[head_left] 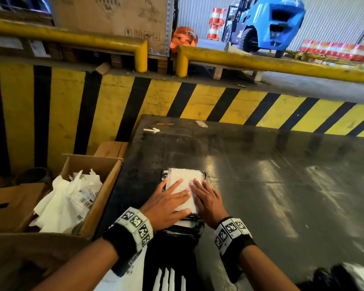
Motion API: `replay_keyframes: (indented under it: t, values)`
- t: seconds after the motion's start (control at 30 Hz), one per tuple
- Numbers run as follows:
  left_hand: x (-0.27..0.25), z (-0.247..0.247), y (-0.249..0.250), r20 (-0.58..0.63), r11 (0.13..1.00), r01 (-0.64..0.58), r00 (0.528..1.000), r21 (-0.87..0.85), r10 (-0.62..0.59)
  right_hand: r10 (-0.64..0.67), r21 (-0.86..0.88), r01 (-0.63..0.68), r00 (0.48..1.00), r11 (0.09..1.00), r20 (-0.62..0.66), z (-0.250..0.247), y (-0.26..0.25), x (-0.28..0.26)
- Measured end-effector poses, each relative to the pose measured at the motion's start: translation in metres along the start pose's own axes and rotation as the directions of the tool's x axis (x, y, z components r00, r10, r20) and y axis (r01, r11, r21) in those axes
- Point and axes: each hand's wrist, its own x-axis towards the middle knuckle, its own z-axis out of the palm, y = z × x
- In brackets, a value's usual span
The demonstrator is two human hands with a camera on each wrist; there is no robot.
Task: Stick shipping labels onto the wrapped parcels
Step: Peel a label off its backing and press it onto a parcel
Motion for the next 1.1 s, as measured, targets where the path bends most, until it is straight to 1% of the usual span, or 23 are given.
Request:
replay_keyframes:
  t: [0.07,0.1,0.17,0.33,0.47,0.53,0.57,0.63,0.7,0.73,0.87,0.97,1.0,1.1]
  values:
    - [0.008,0.005,0.002,0.064,1.0,0.018,0.998,0.006,-0.018,-0.006,-0.006,0.006,1.0,1.0,-0.003,0.001,0.004,0.0]
    - [0.007,0.008,-0.001,0.067,0.999,0.039,0.997,0.0,-0.039,-0.009,0.002,0.009,1.0,1.0,-0.004,0.001,0.006,0.0]
    - [-0.004,0.012,-0.012,0.049,0.998,0.062,0.997,-0.027,-0.061,-0.011,0.022,0.011,1.0,1.0,-0.003,0.001,0.006,0.001]
    - [-0.027,0.013,-0.038,-0.01,0.982,0.084,0.996,-0.172,-0.087,-0.016,0.026,0.016,1.0,1.0,-0.006,0.001,0.005,0.0]
    - [-0.013,0.001,-0.052,-0.142,0.972,0.134,0.976,-0.193,-0.163,0.001,0.024,-0.001,1.0,1.0,-0.003,0.002,0.002,0.001]
    - [0.007,-0.006,-0.046,-0.195,0.972,0.104,0.97,-0.213,-0.146,0.006,0.045,-0.006,1.0,0.999,-0.003,0.003,0.001,0.001]
    - [0.018,-0.007,-0.041,-0.184,0.973,0.077,0.976,-0.217,-0.118,0.007,0.054,-0.007,1.0,0.999,-0.008,0.004,0.001,0.001]
    - [0.04,-0.003,-0.03,-0.074,0.987,0.035,0.996,-0.154,-0.047,0.012,0.064,-0.011,1.0,0.998,-0.023,0.006,0.003,0.001]
    - [0.05,0.005,-0.029,0.042,0.996,0.046,0.998,-0.071,-0.043,0.009,0.074,-0.007,0.999,0.997,-0.032,0.006,0.005,0.001]
    - [0.048,0.008,-0.032,0.062,0.996,0.062,0.996,-0.062,-0.058,0.004,0.076,-0.002,1.0,0.997,-0.026,0.006,0.006,0.001]
    - [0.027,0.013,-0.059,0.012,0.986,0.122,0.993,-0.118,-0.121,-0.007,0.109,0.012,0.999,0.994,-0.05,0.008,0.006,0.002]
    - [0.016,0.01,-0.076,0.023,0.978,0.142,0.99,-0.151,-0.141,-0.013,0.118,0.022,0.998,0.993,-0.069,0.009,0.007,0.003]
    - [0.015,0.007,-0.078,0.019,0.972,0.15,0.989,-0.18,-0.149,-0.014,0.113,0.021,0.998,0.993,-0.067,0.009,0.006,0.002]
    - [0.032,-0.007,-0.069,-0.044,0.957,0.164,0.983,-0.24,-0.179,0.0,0.112,0.007,0.998,0.994,-0.065,0.009,0.004,0.002]
